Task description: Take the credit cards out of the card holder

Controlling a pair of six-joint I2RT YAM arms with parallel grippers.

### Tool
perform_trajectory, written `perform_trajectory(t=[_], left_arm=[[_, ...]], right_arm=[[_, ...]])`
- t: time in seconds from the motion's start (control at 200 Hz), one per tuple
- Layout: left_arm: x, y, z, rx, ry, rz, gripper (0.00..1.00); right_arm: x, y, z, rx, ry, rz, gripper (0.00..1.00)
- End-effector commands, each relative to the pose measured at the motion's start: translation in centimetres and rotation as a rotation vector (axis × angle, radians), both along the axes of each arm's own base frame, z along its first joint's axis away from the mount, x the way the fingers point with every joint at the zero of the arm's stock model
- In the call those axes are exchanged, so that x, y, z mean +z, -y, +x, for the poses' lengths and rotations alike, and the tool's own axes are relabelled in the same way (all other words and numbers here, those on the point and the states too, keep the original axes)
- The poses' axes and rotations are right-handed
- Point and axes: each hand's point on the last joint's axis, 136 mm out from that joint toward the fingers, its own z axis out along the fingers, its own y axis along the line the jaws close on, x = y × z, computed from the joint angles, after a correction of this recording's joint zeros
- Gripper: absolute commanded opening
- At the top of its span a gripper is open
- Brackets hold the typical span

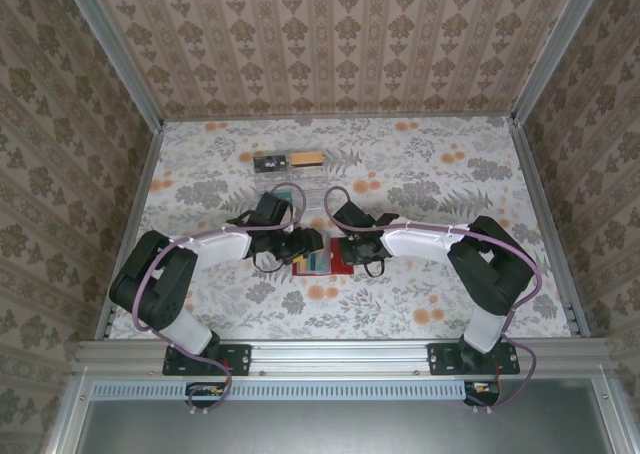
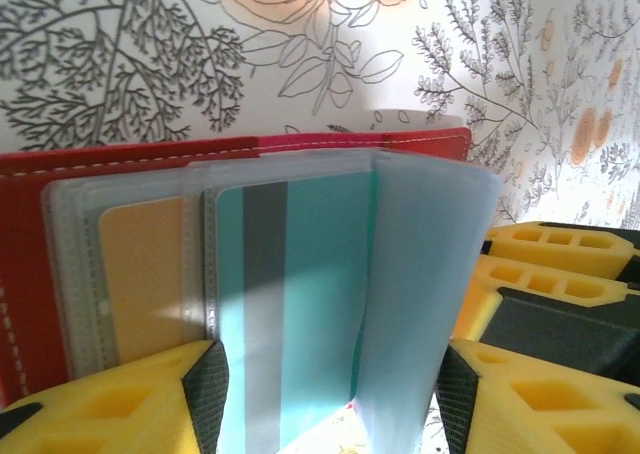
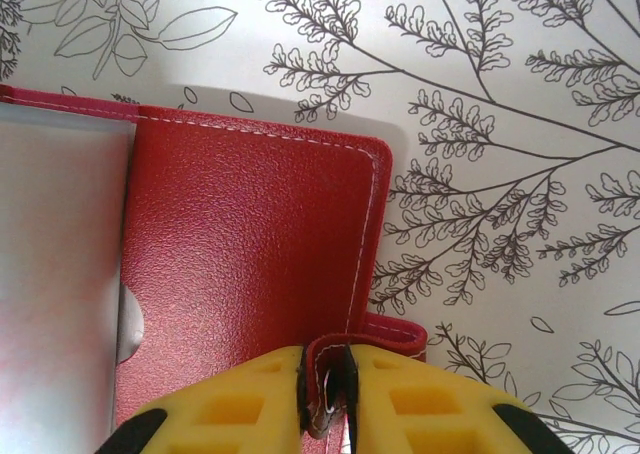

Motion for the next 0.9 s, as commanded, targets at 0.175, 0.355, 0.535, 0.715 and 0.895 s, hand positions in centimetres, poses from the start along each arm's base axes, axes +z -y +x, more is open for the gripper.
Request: perform_trajectory(t=[0.175, 0.355, 0.535, 0.715, 0.895], left_arm=[[2.1, 2.3, 0.1, -0.081, 0.053, -0.058, 0.68], [2.8, 3.1, 0.0, -0.104, 0.068, -0.092, 0.67], [3.9, 5.0, 0.2, -0.152, 0.080, -0.142, 0.63], [3.2, 6.7, -0.4, -0.201, 0.022, -0.193, 0.55], [2.9, 7.5, -0.5, -0.227, -0.003, -0.199, 0.55]], right_arm=[[-0.8, 1.1, -0.2, -0.028, -0.010, -0.026, 0.23], [0.7, 1.9, 0.4, -0.069, 0.023, 0.007, 0.30], [2.9, 3.1, 1.1, -0.130, 0.074, 0.053, 0.32], [4.0, 3.8, 1.4, -0.168, 0.083, 0.103, 0.32], [4.2, 4.1, 1.2, -0.182, 0.090, 0.113, 0.32]])
